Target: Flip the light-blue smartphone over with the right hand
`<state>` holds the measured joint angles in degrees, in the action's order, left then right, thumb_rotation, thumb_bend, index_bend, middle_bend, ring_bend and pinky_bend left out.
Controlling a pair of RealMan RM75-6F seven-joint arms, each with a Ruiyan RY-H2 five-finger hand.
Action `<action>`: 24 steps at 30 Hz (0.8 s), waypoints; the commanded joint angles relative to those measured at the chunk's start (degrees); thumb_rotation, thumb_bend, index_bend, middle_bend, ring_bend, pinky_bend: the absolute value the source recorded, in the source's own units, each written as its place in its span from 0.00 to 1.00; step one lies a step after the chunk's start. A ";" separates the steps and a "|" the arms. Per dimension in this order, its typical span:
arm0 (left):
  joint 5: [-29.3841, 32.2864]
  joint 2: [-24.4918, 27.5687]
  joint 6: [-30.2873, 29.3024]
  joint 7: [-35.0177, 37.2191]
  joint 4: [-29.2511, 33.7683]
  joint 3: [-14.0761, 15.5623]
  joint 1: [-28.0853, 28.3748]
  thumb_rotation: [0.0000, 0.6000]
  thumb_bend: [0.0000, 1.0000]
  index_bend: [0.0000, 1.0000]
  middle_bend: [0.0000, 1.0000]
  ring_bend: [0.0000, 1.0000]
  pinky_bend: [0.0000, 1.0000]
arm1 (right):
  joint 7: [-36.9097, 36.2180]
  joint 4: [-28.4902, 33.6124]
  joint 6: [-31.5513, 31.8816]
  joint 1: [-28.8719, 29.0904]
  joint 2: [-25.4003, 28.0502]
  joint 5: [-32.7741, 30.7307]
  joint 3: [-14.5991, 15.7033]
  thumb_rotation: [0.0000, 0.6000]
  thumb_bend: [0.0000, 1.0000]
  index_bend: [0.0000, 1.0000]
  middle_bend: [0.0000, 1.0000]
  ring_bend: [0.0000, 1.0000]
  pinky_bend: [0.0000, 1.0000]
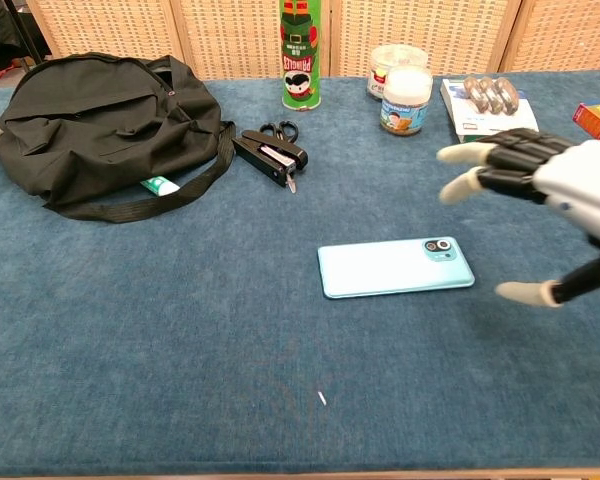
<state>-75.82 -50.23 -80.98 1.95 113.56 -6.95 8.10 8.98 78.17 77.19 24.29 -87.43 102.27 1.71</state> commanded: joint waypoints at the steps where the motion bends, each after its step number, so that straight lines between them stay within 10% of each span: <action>1: 0.19 0.08 0.18 0.19 -0.10 -0.05 0.06 1.00 0.00 0.00 0.00 0.00 0.00 | 2.12 0.14 -2.61 1.43 -2.08 -1.07 -1.11 1.00 0.26 0.23 0.02 0.00 0.00; 24: 0.52 1.11 0.62 2.23 -0.31 -0.24 -0.02 1.00 0.00 0.00 0.00 0.00 0.00 | 13.11 -8.62 -11.40 4.65 -12.56 -9.02 -4.25 1.00 0.34 0.23 0.03 0.00 0.00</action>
<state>-75.30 -49.11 -80.36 4.18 113.25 -7.18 8.07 21.98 69.61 65.82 28.89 -99.93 93.32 -2.55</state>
